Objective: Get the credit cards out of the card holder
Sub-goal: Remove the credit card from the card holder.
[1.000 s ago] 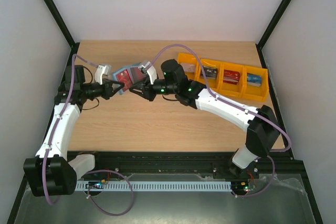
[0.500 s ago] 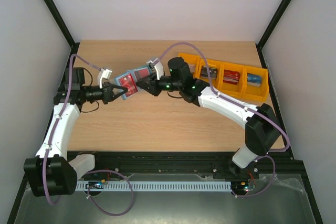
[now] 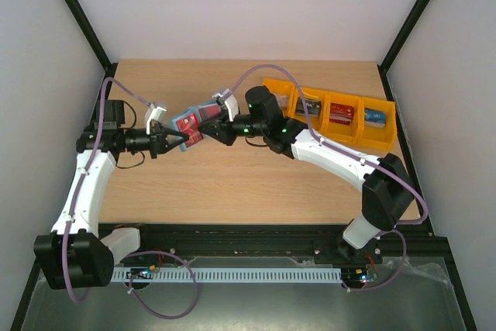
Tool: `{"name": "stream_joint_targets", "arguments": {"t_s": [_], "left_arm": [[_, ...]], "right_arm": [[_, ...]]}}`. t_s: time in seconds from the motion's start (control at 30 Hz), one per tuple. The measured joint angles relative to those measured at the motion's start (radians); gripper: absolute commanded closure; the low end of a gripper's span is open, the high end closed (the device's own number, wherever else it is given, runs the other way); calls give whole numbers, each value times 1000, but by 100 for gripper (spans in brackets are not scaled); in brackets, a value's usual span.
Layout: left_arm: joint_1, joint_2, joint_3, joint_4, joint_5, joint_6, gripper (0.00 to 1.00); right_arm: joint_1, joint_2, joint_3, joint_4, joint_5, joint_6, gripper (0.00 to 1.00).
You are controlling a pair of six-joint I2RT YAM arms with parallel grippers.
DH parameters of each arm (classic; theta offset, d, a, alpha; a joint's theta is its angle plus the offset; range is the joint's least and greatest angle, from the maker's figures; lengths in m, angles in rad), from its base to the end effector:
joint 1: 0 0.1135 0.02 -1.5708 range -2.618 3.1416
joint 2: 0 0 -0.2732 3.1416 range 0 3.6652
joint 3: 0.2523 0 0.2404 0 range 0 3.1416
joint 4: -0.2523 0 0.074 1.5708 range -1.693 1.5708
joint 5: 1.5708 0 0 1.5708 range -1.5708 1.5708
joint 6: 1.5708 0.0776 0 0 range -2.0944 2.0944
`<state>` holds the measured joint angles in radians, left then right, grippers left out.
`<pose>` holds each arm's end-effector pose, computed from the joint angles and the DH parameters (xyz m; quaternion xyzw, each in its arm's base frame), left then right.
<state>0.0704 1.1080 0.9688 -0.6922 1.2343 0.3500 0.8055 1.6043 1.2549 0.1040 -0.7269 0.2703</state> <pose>0.2087 -0.0587 0.3115 0.3130 0.7239 -0.4663 0.4008 0.2375 0.3216 0.3312 -0.4058 0.6528 0.5353 0.3503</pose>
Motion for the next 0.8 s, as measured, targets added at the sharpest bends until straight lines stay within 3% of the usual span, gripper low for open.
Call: {"name": "stream_joint_targets", "arguments": {"t_s": [0.2, 0.37, 0.43, 0.63, 0.8], "left_arm": [[0, 0, 16, -49, 12, 61, 98], [-7, 0, 16, -55, 38, 64, 98], [-7, -1, 16, -55, 55, 58, 98], [-7, -2, 16, -44, 72, 34, 74], [0, -2, 16, -26, 92, 22, 74]], "right_arm": [[8, 0, 25, -19, -44, -49, 81], [10, 0, 27, 11, -154, -56, 97], [5, 0, 27, 28, -187, -53, 98], [-5, -1, 19, 52, -240, -45, 98], [-14, -28, -12, 60, -267, -40, 98]]}}
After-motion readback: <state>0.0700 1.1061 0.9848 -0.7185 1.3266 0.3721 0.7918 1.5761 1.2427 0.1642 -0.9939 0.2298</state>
